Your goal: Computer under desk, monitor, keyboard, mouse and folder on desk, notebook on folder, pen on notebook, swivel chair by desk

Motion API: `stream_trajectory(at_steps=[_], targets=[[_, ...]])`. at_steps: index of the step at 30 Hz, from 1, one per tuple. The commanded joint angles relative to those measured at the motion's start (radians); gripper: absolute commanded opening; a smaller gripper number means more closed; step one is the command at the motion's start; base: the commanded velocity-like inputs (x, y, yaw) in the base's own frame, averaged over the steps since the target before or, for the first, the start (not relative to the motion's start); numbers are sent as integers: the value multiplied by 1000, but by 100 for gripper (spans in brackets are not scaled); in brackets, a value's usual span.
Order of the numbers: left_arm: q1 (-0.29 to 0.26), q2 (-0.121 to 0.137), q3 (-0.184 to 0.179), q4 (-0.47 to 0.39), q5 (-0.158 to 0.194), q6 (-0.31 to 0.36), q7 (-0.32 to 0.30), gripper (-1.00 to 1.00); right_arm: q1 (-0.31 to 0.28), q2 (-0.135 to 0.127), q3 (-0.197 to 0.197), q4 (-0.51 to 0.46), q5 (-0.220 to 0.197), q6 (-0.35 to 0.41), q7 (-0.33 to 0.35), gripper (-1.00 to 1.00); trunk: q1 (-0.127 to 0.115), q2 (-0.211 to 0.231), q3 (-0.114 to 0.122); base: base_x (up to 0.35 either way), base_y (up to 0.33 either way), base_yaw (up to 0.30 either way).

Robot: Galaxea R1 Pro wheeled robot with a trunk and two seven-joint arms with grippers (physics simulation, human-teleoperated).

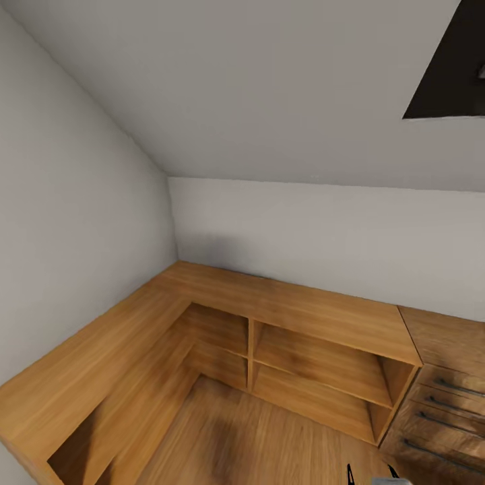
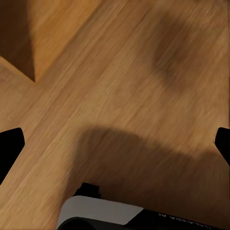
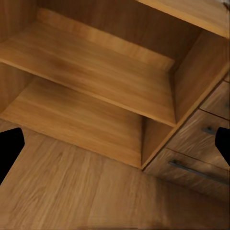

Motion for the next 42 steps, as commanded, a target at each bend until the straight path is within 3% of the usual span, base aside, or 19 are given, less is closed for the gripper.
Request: stream_trajectory(at_steps=[1,13,31,42], targets=[[-1,0,-9,0,5,-4,7,100,-1,0,7,1,5,0,-10,100,0,-1,-2,0,0,-277],[-1,0,-8,-1,6,-14,7,100,-1,-1,1,1,-1,2,-12,100,0,-1,-2,0,13,-277],[-1,0,-8,1,5,-100,7,100,-1,-1,0,1,-1,2,-12,100,0,-1,-2,82,276,-270],[-1,0,-5,1,7,-103,7,100,-1,0,0,1,-1,2,-12,100,0,-1,-2,28,41,-215]])
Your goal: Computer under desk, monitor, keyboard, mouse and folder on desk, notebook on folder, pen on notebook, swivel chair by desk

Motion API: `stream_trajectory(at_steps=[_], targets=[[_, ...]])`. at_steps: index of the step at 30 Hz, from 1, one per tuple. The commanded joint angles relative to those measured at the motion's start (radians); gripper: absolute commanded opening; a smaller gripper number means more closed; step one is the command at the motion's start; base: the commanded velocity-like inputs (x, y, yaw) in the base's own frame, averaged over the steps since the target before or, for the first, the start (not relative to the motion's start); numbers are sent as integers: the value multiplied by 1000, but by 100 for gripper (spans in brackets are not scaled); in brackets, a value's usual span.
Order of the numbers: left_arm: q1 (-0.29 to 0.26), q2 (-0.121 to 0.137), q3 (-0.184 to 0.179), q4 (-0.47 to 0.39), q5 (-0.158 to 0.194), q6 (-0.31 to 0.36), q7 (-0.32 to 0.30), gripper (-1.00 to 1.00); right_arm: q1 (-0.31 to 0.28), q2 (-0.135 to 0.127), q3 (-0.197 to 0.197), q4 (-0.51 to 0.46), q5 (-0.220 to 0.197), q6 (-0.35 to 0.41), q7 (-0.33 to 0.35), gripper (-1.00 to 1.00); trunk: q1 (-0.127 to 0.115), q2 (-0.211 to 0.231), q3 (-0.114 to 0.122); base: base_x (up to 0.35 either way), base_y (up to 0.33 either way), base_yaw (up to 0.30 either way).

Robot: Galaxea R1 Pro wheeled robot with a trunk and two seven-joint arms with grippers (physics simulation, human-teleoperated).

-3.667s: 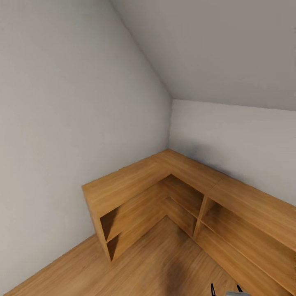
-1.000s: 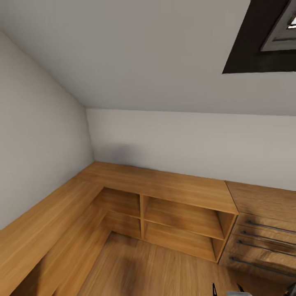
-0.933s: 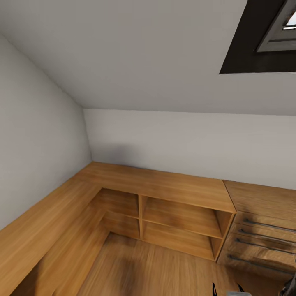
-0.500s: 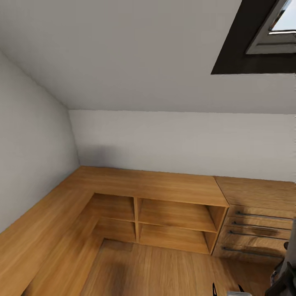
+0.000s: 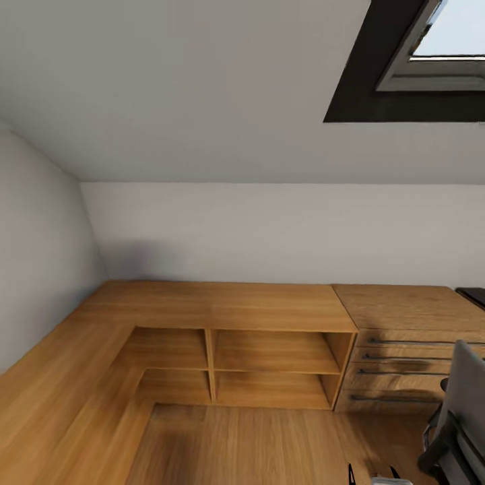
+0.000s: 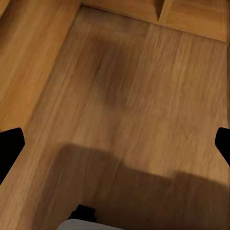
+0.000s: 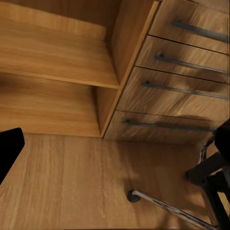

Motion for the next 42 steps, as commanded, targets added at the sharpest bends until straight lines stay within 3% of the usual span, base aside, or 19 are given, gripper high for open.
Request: stream_trajectory(at_steps=[1,28,42], targets=[[-1,0,-8,0,3,-3,8,100,-1,0,7,1,5,0,-10,100,0,-1,-2,1,2,-229],[-1,0,-9,0,2,-5,8,100,-1,-1,7,1,5,1,-10,100,0,-1,-2,265,90,-243],[-1,0,-8,0,2,-5,8,100,-1,-2,6,1,3,3,-14,100,0,-1,-11,45,19,-200]])
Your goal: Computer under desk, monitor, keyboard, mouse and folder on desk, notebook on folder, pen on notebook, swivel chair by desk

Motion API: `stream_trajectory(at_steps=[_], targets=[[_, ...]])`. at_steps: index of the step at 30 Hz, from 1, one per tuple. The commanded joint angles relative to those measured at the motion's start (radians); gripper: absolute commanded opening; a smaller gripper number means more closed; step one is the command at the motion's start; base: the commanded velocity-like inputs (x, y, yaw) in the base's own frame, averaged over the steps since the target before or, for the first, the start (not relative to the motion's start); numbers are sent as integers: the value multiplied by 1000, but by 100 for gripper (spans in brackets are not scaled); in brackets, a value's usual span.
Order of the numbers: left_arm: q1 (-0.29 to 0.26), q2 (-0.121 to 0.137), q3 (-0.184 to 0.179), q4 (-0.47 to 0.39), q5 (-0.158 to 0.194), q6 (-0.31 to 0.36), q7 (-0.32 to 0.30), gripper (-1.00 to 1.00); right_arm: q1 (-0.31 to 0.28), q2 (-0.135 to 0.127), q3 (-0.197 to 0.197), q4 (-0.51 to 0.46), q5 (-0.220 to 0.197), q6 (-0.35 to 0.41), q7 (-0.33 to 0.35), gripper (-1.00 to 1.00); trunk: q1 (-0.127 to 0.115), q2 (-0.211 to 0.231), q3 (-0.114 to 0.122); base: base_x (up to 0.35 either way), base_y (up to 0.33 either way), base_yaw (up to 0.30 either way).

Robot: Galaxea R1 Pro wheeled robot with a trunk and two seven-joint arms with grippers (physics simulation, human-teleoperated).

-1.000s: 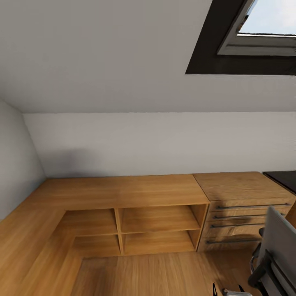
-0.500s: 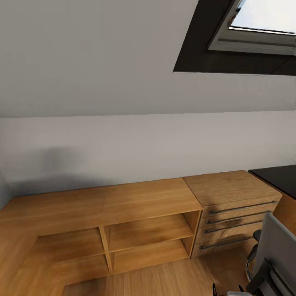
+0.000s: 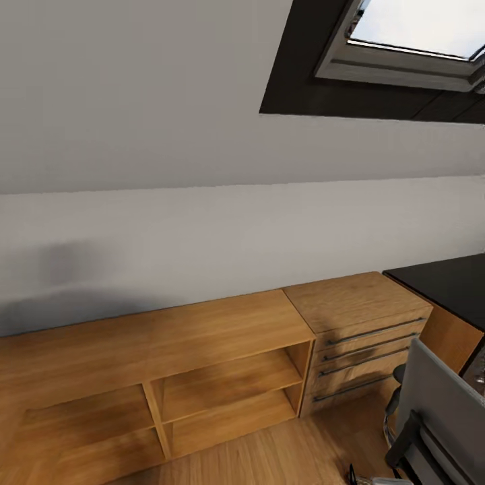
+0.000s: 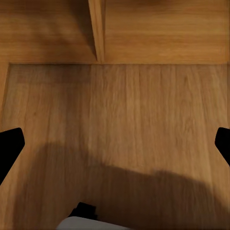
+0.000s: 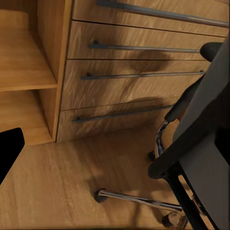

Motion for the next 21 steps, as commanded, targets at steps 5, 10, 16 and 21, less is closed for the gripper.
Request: stream_trajectory(at_steps=[5,10,16,21], targets=[[-1,0,-8,-1,3,-3,8,100,-1,0,7,1,5,0,-11,100,0,-1,-9,1,0,-90],[-1,0,-8,0,3,-3,8,100,-1,0,7,1,5,0,-11,100,0,-1,-17,0,0,-68],[-1,0,-8,0,3,-4,8,100,-1,0,7,1,5,0,-11,100,0,-1,-26,0,0,-18],[-1,0,-8,0,3,-4,8,100,-1,0,7,1,5,0,-11,100,0,-1,-34,0,0,-3]])
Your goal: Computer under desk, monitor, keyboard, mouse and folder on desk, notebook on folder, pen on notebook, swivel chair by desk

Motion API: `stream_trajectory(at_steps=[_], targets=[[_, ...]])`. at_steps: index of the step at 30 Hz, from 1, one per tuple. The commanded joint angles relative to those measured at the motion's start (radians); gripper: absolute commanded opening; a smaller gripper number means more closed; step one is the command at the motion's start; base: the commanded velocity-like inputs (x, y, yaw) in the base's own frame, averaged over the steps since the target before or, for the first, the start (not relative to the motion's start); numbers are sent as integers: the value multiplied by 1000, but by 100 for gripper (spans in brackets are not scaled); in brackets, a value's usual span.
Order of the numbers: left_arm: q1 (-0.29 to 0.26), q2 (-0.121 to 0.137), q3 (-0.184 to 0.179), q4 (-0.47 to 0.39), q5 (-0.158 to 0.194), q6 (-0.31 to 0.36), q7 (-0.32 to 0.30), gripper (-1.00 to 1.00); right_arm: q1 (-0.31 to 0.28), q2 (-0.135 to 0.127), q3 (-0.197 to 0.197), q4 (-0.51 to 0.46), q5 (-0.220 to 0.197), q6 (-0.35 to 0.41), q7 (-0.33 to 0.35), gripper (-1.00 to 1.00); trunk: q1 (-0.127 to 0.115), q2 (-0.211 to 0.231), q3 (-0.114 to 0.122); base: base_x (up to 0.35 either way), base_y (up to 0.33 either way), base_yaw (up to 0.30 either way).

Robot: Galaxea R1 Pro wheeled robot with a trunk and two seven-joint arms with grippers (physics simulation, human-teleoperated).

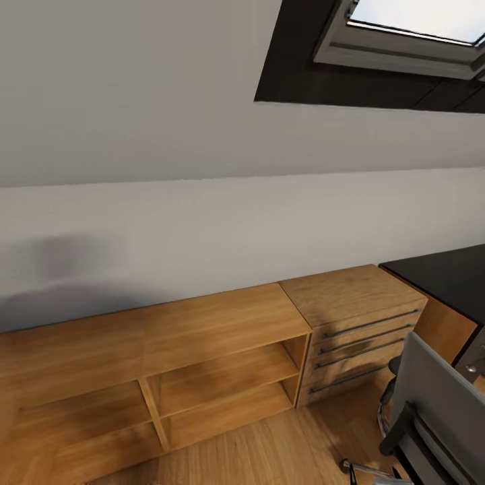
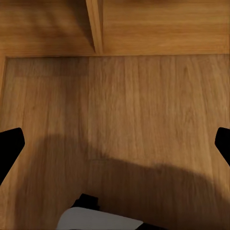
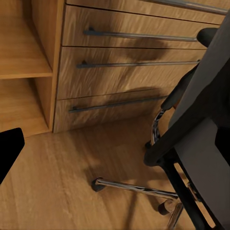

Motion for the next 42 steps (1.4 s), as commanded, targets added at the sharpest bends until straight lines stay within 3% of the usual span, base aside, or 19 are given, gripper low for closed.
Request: stream_trajectory(at_steps=[1,15,31,42], targets=[[-1,0,-9,0,3,-3,8,100,-1,0,8,1,6,0,-10,100,0,-1,-3,0,0,-1],[-1,0,-9,0,3,-2,8,100,-1,-1,8,1,7,-1,-9,100,0,-1,-17,0,7,-142],[-1,0,-10,0,2,-2,8,100,-1,-2,8,1,7,-1,-9,100,0,-1,-17,0,277,-265],[-1,0,-10,1,3,-2,8,100,-1,-2,8,1,7,-2,-8,100,0,-1,-17,0,53,-267]])
